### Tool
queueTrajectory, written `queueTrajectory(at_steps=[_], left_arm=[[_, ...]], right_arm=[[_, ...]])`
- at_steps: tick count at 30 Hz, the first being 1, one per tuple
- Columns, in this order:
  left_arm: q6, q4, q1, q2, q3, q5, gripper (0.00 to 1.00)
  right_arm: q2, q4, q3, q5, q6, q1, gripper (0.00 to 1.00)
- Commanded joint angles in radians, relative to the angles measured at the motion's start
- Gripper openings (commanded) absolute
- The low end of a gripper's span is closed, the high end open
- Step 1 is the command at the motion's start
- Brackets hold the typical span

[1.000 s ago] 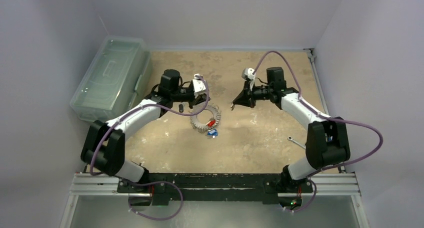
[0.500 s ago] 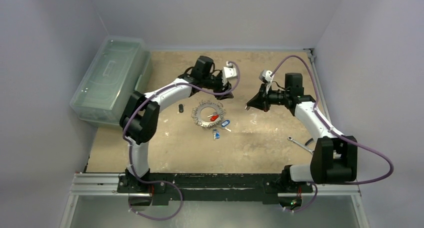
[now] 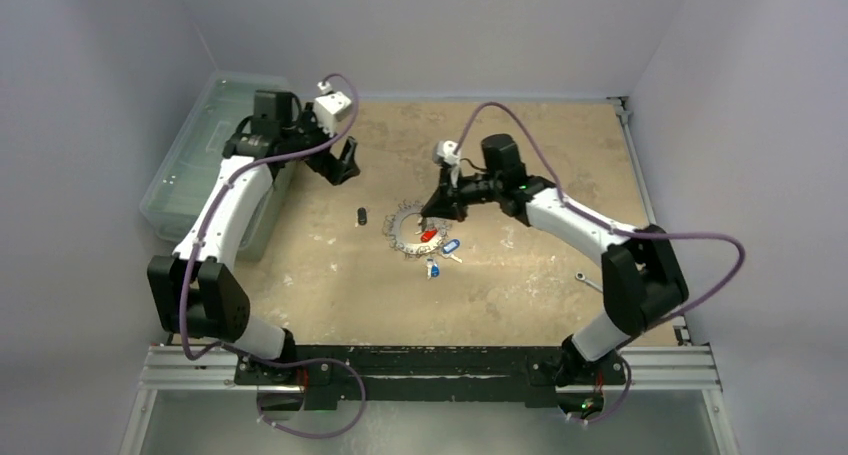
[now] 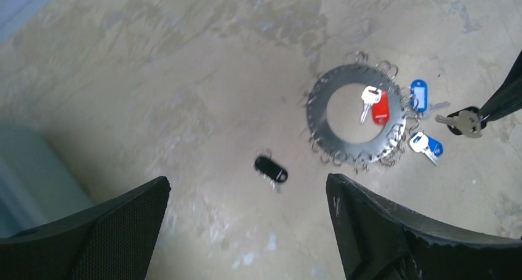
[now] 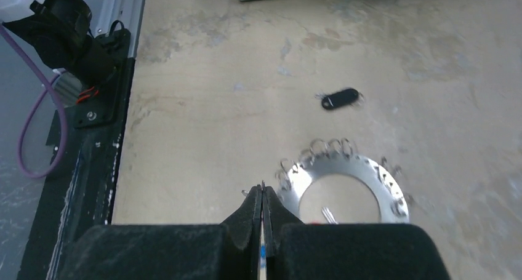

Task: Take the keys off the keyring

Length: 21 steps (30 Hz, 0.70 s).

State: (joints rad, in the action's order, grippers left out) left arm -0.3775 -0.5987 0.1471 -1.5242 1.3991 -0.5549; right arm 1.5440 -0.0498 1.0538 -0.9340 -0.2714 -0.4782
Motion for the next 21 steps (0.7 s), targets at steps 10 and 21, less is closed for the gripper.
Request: queueTrajectory(at_steps=[10,21], left_arm=[[0.131,-0.114,-0.185,0.215,-0.150,-0.015,0.99],[0.181,-0.068,-0.185,0.207,-0.127,-0.073,0.99]], right_arm=[[0.485,0.306,0.382,0.136,0.308,-0.228,0.00],[0.617,0.157,0.354,0.265,0.281,-0.197,0.00]])
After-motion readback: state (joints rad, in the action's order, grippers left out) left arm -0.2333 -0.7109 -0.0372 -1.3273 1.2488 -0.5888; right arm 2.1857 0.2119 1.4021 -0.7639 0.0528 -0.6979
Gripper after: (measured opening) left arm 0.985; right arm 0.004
